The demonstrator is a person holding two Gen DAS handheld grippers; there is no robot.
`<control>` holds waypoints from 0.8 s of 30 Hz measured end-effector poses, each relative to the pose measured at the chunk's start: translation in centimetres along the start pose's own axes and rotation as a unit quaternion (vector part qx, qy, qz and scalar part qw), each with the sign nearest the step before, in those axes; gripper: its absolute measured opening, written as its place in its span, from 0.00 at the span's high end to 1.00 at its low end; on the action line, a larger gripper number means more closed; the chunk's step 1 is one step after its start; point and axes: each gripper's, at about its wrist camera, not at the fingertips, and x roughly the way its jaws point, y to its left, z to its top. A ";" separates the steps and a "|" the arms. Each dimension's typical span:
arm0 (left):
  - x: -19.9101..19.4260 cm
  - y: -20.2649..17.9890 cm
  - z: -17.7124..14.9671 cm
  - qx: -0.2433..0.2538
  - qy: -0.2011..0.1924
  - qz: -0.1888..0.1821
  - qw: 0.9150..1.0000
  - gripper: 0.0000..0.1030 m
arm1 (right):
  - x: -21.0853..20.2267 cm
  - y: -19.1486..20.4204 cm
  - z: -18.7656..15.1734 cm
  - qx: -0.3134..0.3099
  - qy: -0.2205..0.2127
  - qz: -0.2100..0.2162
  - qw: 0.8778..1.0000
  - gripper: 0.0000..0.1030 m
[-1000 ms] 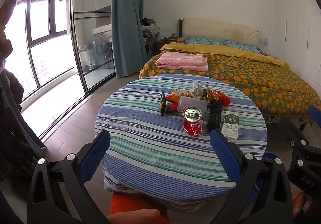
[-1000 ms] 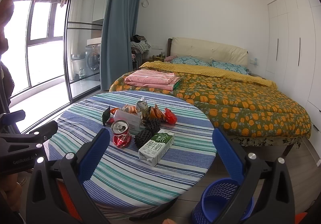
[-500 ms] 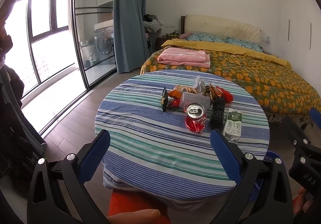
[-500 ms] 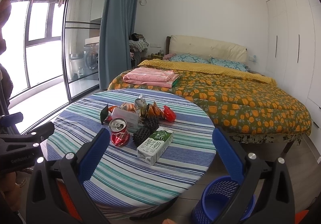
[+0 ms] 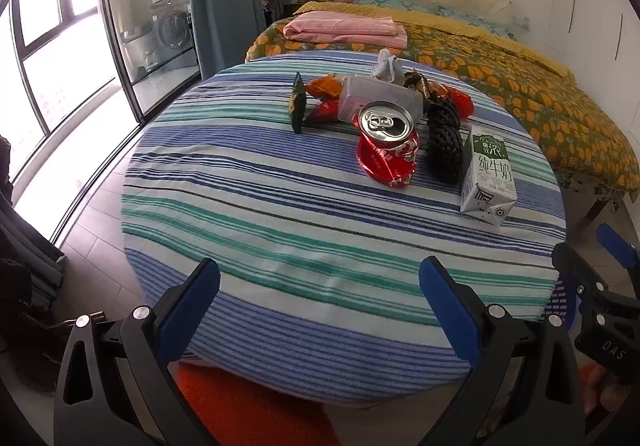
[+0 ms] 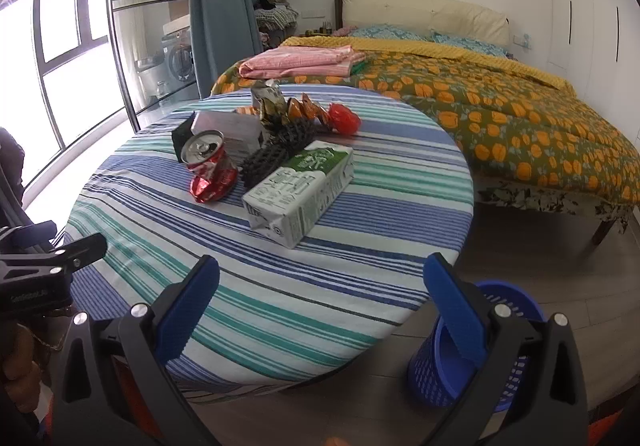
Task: Collect trash
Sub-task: 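Grasp the red soda can with the left tool while the right tool grasps the milk carton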
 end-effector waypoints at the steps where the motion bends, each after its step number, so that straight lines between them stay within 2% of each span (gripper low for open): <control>1: 0.7 -0.3 0.2 0.003 0.002 -0.002 1.000 0.04 | 0.2 -0.1 0.1 0.003 0.002 -0.001 1.000 0.04; 6: 5.2 -2.5 2.8 0.028 0.021 -0.032 0.999 0.04 | 0.2 -0.2 0.2 0.007 0.002 -0.003 1.000 0.04; 10: 8.7 -4.2 5.1 0.049 0.036 -0.031 0.998 0.04 | 0.1 -0.2 0.1 0.009 0.003 -0.003 1.000 0.04; 14: 11.7 -5.3 6.6 0.062 0.052 -0.013 0.997 0.04 | 0.1 -0.6 -0.1 0.012 0.005 -0.004 1.000 0.04; 19: 13.3 -5.5 7.8 0.062 0.057 -0.013 0.996 0.04 | 0.6 -1.0 -0.1 0.014 0.011 -0.001 1.000 0.04; 23: 13.7 -5.2 8.4 0.076 0.050 -0.024 0.996 0.05 | 1.6 -0.5 0.6 0.010 0.017 0.023 1.000 0.04; 24: 13.7 -5.0 8.4 0.077 0.047 -0.035 0.995 0.12 | 2.1 -0.4 0.9 0.012 0.022 0.031 0.999 0.04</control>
